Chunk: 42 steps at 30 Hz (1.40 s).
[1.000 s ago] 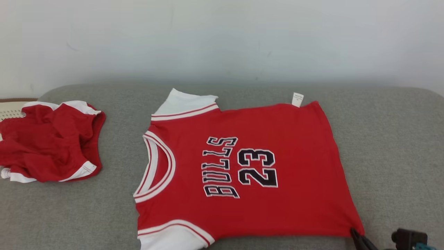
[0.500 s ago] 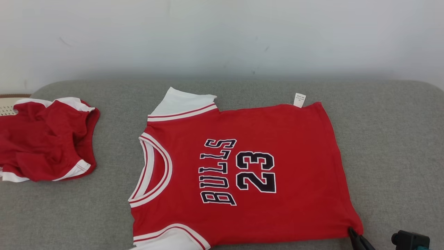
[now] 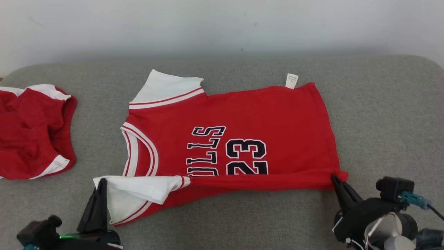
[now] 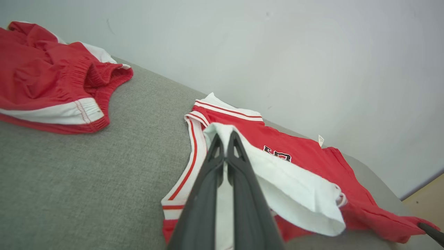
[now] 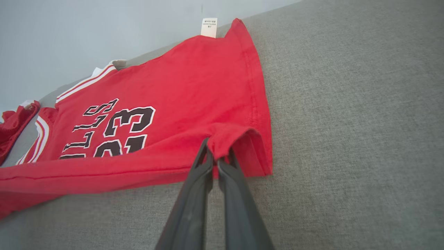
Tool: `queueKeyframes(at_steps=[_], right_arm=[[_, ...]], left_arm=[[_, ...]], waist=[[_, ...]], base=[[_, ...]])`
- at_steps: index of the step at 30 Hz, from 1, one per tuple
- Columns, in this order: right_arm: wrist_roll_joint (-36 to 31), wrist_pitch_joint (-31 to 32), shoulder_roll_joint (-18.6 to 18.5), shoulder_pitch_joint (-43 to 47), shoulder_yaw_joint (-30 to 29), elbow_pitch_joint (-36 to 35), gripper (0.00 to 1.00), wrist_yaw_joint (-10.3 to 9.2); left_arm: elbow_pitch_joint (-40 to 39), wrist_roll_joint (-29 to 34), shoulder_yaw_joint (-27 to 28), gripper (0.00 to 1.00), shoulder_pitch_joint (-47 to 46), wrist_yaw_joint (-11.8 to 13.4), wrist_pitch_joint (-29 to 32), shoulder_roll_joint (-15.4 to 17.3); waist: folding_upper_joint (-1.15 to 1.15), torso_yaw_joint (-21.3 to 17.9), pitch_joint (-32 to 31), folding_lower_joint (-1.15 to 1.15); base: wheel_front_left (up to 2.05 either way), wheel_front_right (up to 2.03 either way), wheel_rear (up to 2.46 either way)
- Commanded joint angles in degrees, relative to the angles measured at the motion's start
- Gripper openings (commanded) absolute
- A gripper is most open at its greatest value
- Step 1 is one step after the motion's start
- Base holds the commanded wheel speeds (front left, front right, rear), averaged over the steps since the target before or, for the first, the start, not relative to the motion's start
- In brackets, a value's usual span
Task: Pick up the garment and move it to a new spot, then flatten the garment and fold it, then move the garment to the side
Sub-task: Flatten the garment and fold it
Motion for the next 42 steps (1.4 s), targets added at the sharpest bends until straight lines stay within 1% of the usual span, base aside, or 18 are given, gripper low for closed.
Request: queueKeyframes(at_steps=[1, 4, 5, 11, 19, 20, 21, 22, 23, 27, 32, 38, 42], right_arm=[[-0.4, 0.3, 0.3, -1.6, 0.3, 1.2, 0.00, 0.01], [-1.3, 1.2, 1.3, -5.0, 0.3, 4.5, 0.00, 0.01], [-1.3, 1.2, 1.3, -5.0, 0.3, 4.5, 0.00, 0.01], [-2.3, 0.8, 2.9, -10.7, -0.7, 10.2, 0.00, 0.01], [-3.1, -1.0, 4.0, -16.0, 0.1, 16.8, 0.00, 0.01], [-3.4, -1.7, 4.0, -16.5, 0.3, 17.3, 0.04, 0.01], [-3.5, -2.6, 3.8, -16.8, 0.7, 17.6, 0.46, 0.01], [-3.2, -3.2, 3.8, -17.0, 0.7, 18.2, 0.93, 0.01], [-3.9, -4.2, 3.4, -17.1, 1.0, 18.4, 1.00, 0.01], [-4.4, -8.2, 2.9, -16.7, 0.7, 19.1, 1.00, 0.01], [-3.9, -11.3, 1.7, -13.7, 0.5, 18.1, 1.00, 0.02], [-5.6, -11.0, 0.0, -10.1, -0.2, 16.7, 1.00, 0.01], [-7.1, -10.2, -0.5, -9.2, -0.3, 16.0, 1.00, 0.01]], left_arm=[[1.7, -0.4, -0.4, 0.00, -1.8, -0.5, 0.8, 0.7], [5.4, -0.5, -1.0, 0.00, -5.9, -1.2, 1.8, 2.0], [5.4, -0.5, -1.0, 0.00, -5.9, -1.2, 1.8, 2.0], [13.1, -0.7, -2.7, 0.00, -12.6, -2.1, 1.7, 3.2], [22.5, 0.0, -5.7, 0.00, -19.3, -2.7, 0.1, 4.1], [23.3, -0.2, -6.2, 0.00, -19.8, -2.7, -0.2, 4.1], [24.1, -0.1, -6.4, 0.22, -20.2, -2.6, -0.6, 4.2], [24.9, -0.1, -6.7, 0.97, -20.6, -2.7, -0.8, 4.3], [25.5, -0.2, -6.9, 1.00, -21.0, -2.7, -1.2, 4.3], [25.8, 0.0, -6.8, 1.00, -20.3, -2.8, -2.2, 4.4], [21.3, 1.3, -3.7, 1.00, -15.7, -2.7, -2.5, 3.3], [16.0, 4.6, -1.2, 1.00, -8.2, -2.0, -2.5, 1.2], [15.6, 5.8, -0.5, 1.00, -5.5, -2.1, -2.5, -0.1]], waist=[[-0.01, -1.3, 1.3, -0.01], [-0.01, -1.9, 2.2, -0.01], [-0.01, -1.9, 2.2, -0.01], [-0.01, -2.5, 3.5, -0.01], [-0.01, -2.9, 3.8, -0.01], [-0.01, -2.9, 3.7, -0.01], [-0.01, -2.8, 3.6, -0.01], [-0.01, -2.8, 3.5, -0.01], [-0.01, -2.7, 3.3, -0.01], [-0.01, -2.3, 2.6, -0.01], [-0.01, -1.7, 1.6, -0.01], [-0.01, -0.8, 1.5, -0.01], [-0.01, -0.2, 2.5, -0.01]], base=[[0.00, 0.00, 0.00], [0.00, 0.00, 0.00], [0.00, 0.00, 0.00], [0.00, 0.00, 0.00], [0.00, 0.00, 0.00], [0.00, 0.00, 0.00], [0.00, 0.00, 0.00], [0.00, 0.00, 0.00], [0.00, 0.00, 0.00], [0.00, 0.00, 0.00], [0.00, 0.00, 0.00], [0.00, 0.00, 0.00], [0.00, 0.00, 0.00]])
